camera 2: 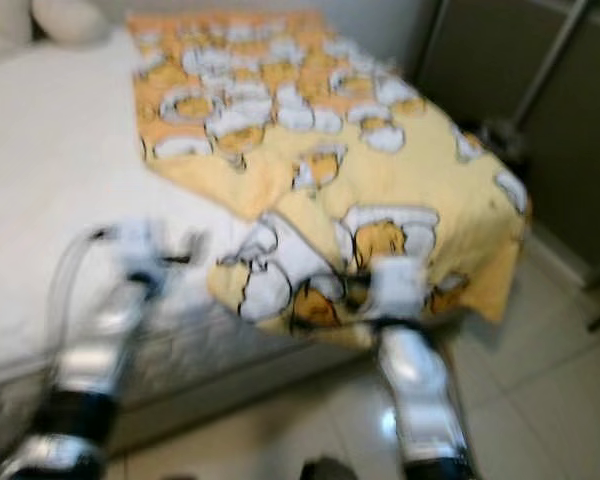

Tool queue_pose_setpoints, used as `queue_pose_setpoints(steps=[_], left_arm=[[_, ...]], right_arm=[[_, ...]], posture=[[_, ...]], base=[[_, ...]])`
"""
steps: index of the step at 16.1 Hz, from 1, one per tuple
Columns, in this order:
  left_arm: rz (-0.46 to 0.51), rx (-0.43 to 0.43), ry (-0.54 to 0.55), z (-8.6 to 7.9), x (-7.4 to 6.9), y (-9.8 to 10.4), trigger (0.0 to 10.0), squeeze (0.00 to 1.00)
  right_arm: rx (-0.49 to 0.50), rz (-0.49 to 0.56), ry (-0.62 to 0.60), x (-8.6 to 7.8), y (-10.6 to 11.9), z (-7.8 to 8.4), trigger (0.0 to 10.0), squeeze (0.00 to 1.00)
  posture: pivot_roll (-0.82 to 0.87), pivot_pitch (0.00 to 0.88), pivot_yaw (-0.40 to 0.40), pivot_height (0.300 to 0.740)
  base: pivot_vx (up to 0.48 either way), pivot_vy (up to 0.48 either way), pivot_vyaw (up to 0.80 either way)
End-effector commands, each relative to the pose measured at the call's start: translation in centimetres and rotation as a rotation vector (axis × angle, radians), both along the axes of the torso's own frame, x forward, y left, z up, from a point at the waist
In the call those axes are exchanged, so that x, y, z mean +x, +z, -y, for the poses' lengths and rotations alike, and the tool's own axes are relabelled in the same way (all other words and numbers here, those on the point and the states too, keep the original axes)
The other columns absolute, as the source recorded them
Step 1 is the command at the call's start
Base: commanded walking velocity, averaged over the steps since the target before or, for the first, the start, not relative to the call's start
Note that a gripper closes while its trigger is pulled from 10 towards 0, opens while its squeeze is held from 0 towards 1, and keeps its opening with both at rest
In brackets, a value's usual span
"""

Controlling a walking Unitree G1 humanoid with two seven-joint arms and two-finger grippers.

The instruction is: Clean up the room

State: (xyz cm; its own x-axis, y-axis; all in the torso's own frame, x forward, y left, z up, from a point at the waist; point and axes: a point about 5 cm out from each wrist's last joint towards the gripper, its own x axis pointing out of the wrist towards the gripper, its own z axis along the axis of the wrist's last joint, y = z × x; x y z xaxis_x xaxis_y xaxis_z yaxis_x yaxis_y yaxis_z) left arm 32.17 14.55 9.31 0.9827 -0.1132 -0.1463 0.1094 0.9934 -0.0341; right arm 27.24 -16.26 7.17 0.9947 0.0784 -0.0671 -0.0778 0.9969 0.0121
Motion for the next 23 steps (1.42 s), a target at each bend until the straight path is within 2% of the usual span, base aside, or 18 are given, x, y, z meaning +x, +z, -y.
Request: queue_pose_setpoints(steps=[1,5,6,7,8,10,13,17,20,23], left_arm=[[0.016,0.021,0.012,-0.9,0.3,0.5,10.0,0.0],[0.014,0.045,0.009,-1.0,0.6,0.5,10.0,0.0],[-0.005,0.077,0.002,-0.9,0.9,0.4,10.0,0.0],[-0.065,0.129,-0.078,0.1,1.8,0.1,10.0,0.0],[-0.096,0.128,-0.107,0.3,2.5,0.0,10.0,0.0],[-0.117,0.139,-0.097,0.1,3.2,0.0,10.0,0.0],[-0.234,0.127,-0.007,-2.2,3.8,-1.1,10.0,0.0],[-0.324,0.109,-0.009,-4.5,3.0,-2.4,10.0,0.0],[-0.347,0.11,0.037,-6.5,2.2,-3.1,10.0,0.0],[-0.346,0.098,0.031,-7.4,1.8,-3.2,10.0,0.0]], right_arm=[[0.014,0.021,0.019,0.3,0.6,-0.7,10.0,0.0],[0.02,0.01,0.024,0.0,0.4,-0.8,10.0,0.0],[0.02,0.01,0.027,-0.1,0.4,-0.8,10.0,0.0],[0.017,0.011,0.033,-0.2,0.4,-0.9,10.0,0.0],[0.018,0.01,0.036,-0.5,0.4,-1.1,10.0,0.0],[0.02,0.008,0.036,-0.7,0.3,-1.2,10.0,0.0],[0.026,-0.024,0.017,-2.9,-0.2,-0.6,10.0,0.0],[0.025,-0.053,0.008,-4.8,-0.1,-0.2,10.0,0.0],[0.036,-0.095,0.078,-6.1,-0.1,-0.8,10.0,0.0],[0.028,-0.113,0.092,-6.6,-0.1,-0.6,10.0,0.0]], posture=[[0.08,0.0,-0.025,0.7],[0.07,0.0,-0.021,0.7],[0.07,0.0,-0.021,0.7],[0.07,0.002,-0.022,0.7],[0.06,0.016,-0.014,0.7],[0.05,0.031,-0.007,0.7],[0.0,0.094,0.013,0.7],[-0.02,0.173,0.017,0.7],[-0.02,0.247,0.009,0.7],[-0.02,0.259,0.011,0.7]], base=[[0.461,0.0,0.0],[0.45,0.0,-0.38],[0.0,0.0,0.0],[0.0,0.0,0.0],[0.0,0.0,0.0],[0.0,0.0,0.0],[0.0,0.0,0.0],[0.0,0.0,0.0],[0.0,0.0,0.0],[0.0,0.0,0.0]])
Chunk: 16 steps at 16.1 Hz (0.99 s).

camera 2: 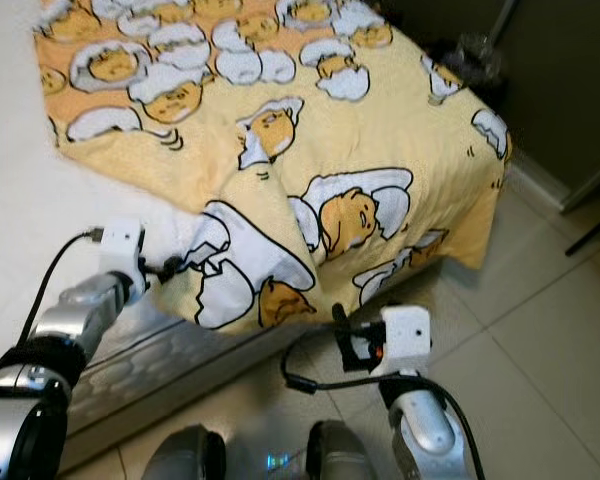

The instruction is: Clean up the room

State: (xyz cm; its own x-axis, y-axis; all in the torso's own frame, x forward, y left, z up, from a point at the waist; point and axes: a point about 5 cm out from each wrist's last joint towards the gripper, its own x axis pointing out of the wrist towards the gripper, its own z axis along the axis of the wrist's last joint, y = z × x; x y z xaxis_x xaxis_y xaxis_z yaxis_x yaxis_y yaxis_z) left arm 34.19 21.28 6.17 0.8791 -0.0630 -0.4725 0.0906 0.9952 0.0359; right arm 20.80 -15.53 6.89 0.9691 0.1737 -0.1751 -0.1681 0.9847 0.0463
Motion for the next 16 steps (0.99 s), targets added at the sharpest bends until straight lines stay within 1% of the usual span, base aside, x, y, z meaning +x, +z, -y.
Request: queue_pose_setpoints(steps=[1,3,4,7,8,9,10,11,13,14,15,16], left_arm=[[-0.01,-0.022,-0.001,-0.6,-0.4,-0.2,10.0,0.0],[-0.008,-0.064,-0.022,-0.2,-0.5,-0.2,10.0,0.0],[0.009,-0.076,-0.031,-0.1,-0.4,0.2,10.0,0.0],[0.045,-0.055,-0.049,-0.4,-0.4,0.8,10.0,0.0],[0.051,-0.088,-0.096,0.3,-0.9,0.8,10.0,0.0],[0.05,-0.099,-0.128,0.8,-1.1,0.8,10.0,0.0],[0.049,-0.099,-0.137,0.9,-1.2,0.8,10.0,0.0],[0.05,-0.112,-0.184,1.5,-1.7,1.0,10.0,0.0],[0.036,-0.099,-0.207,1.8,-2.0,0.7,10.0,0.0],[0.009,-0.056,-0.201,1.7,-2.2,0.0,10.0,0.0],[-0.01,-0.042,-0.194,1.8,-2.3,-0.5,10.0,0.0],[-0.03,-0.015,-0.158,1.6,-2.2,-1.1,0.0,0.0]], right_arm=[[0.008,-0.002,-0.007,0.0,0.3,0.2,10.0,0.0],[0.014,-0.002,-0.009,0.3,0.4,0.1,10.0,0.0],[0.017,-0.005,-0.005,0.3,0.4,-0.2,10.0,0.0],[0.019,-0.018,0.003,0.0,0.1,-0.4,10.0,0.0],[0.019,-0.022,0.008,0.0,0.0,-0.4,10.0,0.0],[0.019,-0.023,0.009,0.0,0.0,-0.4,10.0,0.0],[0.018,-0.023,0.009,0.0,0.1,-0.4,10.0,0.0],[0.017,-0.026,0.008,0.1,0.0,-0.2,10.0,0.0],[0.018,-0.029,0.008,0.2,-0.1,-0.1,10.0,0.0],[0.018,-0.03,0.014,0.4,-0.1,-0.2,10.0,0.0],[0.019,-0.028,0.021,0.6,-0.1,-0.4,10.0,0.0],[0.018,-0.023,0.026,0.9,0.1,-0.3,10.0,0.0]], posture=[[-0.01,0.259,0.013,0.7],[-0.01,0.255,0.017,0.7],[-0.01,0.255,0.019,0.7],[0.0,0.247,0.014,0.7],[0.0,0.245,0.012,0.7],[0.0,0.244,0.012,0.7],[0.0,0.244,0.012,0.7],[0.01,0.239,0.011,0.7],[0.02,0.234,0.005,0.7],[0.02,0.233,0.004,0.7],[0.02,0.231,0.0,0.7],[0.02,0.226,-0.004,0.7]], base=[[0.0,0.0,0.0],[0.0,0.0,0.0],[0.0,0.0,0.0],[0.0,0.0,0.0],[0.0,0.0,0.0],[0.0,0.0,0.0],[0.0,0.0,0.0],[0.0,0.0,0.0],[0.0,0.0,0.0],[0.0,0.0,0.0],[0.0,0.0,0.0],[0.0,0.0,0.0]])
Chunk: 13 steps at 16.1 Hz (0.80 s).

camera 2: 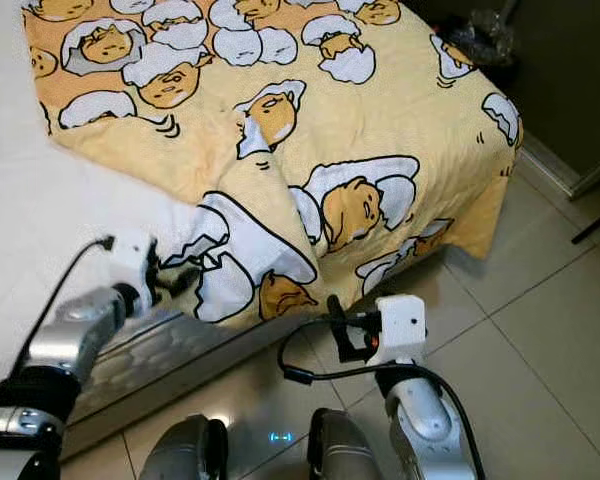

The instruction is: Clean up the room

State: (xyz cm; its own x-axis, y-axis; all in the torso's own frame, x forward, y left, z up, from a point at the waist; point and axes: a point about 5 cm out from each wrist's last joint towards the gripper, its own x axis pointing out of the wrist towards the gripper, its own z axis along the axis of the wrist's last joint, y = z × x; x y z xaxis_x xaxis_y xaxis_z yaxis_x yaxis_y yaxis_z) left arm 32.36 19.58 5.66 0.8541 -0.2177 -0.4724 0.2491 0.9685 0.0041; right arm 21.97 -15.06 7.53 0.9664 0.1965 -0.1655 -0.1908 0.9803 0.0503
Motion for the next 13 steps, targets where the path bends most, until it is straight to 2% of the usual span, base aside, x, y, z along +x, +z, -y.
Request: queue_pose_setpoints(steps=[1,2,4,6,7,9,10,11,13], left_arm=[[-0.067,0.037,0.048,-0.6,-0.6,-1.6,0.0,0.0],[-0.081,0.044,0.056,-0.8,-0.7,-1.9,0.0,0.0],[-0.108,0.111,0.11,-1.8,-0.9,-2.7,0.0,0.0],[-0.072,0.209,0.173,-3.1,-0.6,-2.6,0.0,0.0],[-0.064,0.2,0.185,-3.1,-0.4,-2.5,0.0,0.0],[-0.066,0.138,0.2,-2.8,-0.3,-2.5,0.0,0.0],[-0.07,0.082,0.198,-2.5,-0.3,-2.5,0.0,0.0],[-0.08,-0.019,0.191,-2.0,-0.3,-2.7,0.0,0.0],[-0.087,-0.081,0.183,-1.4,-0.3,-3.0,0.0,0.0]], right_arm=[[0.012,-0.027,0.008,-0.1,-0.4,0.1,10.0,0.0],[0.012,-0.026,0.01,0.0,-0.3,0.1,10.0,0.0],[0.023,-0.023,0.047,0.1,-0.1,-0.2,10.0,0.0],[0.022,-0.022,0.092,0.3,0.1,-0.7,10.0,0.0],[0.019,-0.017,0.092,0.5,0.2,-0.7,10.0,0.0],[0.015,-0.009,0.089,0.8,0.4,-0.6,10.0,0.0],[0.015,-0.008,0.087,0.8,0.3,-0.6,10.0,0.0],[0.014,-0.009,0.088,0.9,0.3,-0.6,10.0,0.0],[0.018,-0.017,0.101,0.6,0.2,-0.7,10.0,0.0]], posture=[[0.02,0.222,-0.006,0.7],[0.02,0.221,-0.008,0.7],[0.01,0.217,-0.013,0.7],[0.0,0.199,-0.023,0.7],[0.0,0.186,-0.024,0.7],[0.0,0.174,-0.022,0.7],[0.0,0.165,-0.022,0.7],[-0.01,0.16,-0.021,0.7],[-0.01,0.157,-0.02,0.7]], base=[[0.0,0.0,0.0],[0.0,0.0,0.0],[0.0,0.0,0.0],[0.0,0.0,0.0],[0.0,0.0,0.0],[0.0,0.0,0.0],[0.0,0.0,0.0],[0.0,0.0,0.0],[0.0,0.0,0.0]])
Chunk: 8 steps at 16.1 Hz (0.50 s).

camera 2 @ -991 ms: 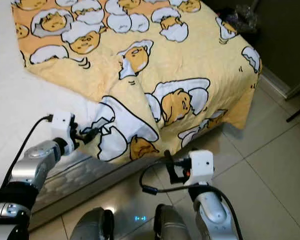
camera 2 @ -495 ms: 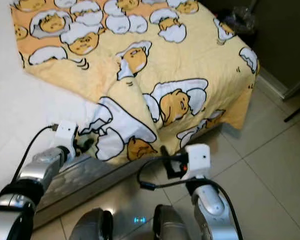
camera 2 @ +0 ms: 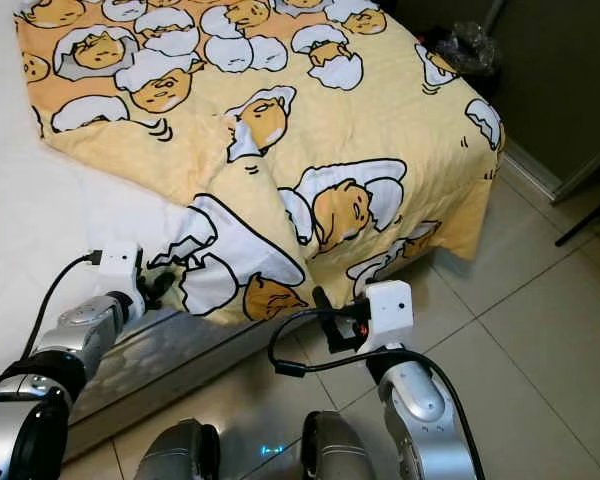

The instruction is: Clean up the room

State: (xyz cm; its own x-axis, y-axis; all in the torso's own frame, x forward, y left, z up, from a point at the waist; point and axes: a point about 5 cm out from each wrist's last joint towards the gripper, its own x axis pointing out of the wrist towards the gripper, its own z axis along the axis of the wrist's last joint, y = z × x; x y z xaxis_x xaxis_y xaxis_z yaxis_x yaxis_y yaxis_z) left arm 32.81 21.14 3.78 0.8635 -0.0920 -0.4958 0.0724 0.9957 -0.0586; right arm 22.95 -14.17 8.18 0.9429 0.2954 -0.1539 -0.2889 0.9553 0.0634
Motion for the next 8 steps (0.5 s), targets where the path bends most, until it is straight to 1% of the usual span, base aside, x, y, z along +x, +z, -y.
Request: queue_pose_setpoints(steps=[1,3,5,7,8], left_arm=[[-0.043,-0.047,-0.009,0.6,-0.7,-1.1,0.0,0.0],[-0.057,-0.065,-0.053,1.3,-0.9,-1.4,0.0,0.0],[-0.072,-0.07,-0.082,1.3,-1.1,-1.6,0.0,0.0],[-0.062,-0.059,-0.113,0.9,-1.2,-1.5,0.0,0.0],[-0.027,-0.064,-0.139,0.2,-1.3,-1.2,0.0,0.0]], right_arm=[[0.004,-0.032,0.011,-0.5,-0.6,0.1,10.0,0.0],[0.01,-0.045,0.017,-0.8,-0.8,0.2,10.0,0.0],[0.018,-0.044,0.028,-0.8,-0.6,0.0,10.0,0.0],[0.031,-0.037,0.028,-0.5,-0.3,0.0,10.0,0.0],[0.043,-0.033,0.028,-0.3,-0.2,0.0,10.0,0.0]], posture=[[-0.02,0.155,-0.017,0.7],[-0.02,0.155,-0.012,0.7],[-0.02,0.158,-0.008,0.7],[-0.02,0.161,-0.005,0.7],[-0.01,0.161,-0.004,0.7]], base=[[0.0,0.0,0.0],[0.0,0.0,0.0],[0.0,0.0,0.0],[0.0,0.0,0.0],[0.0,0.0,0.0]])
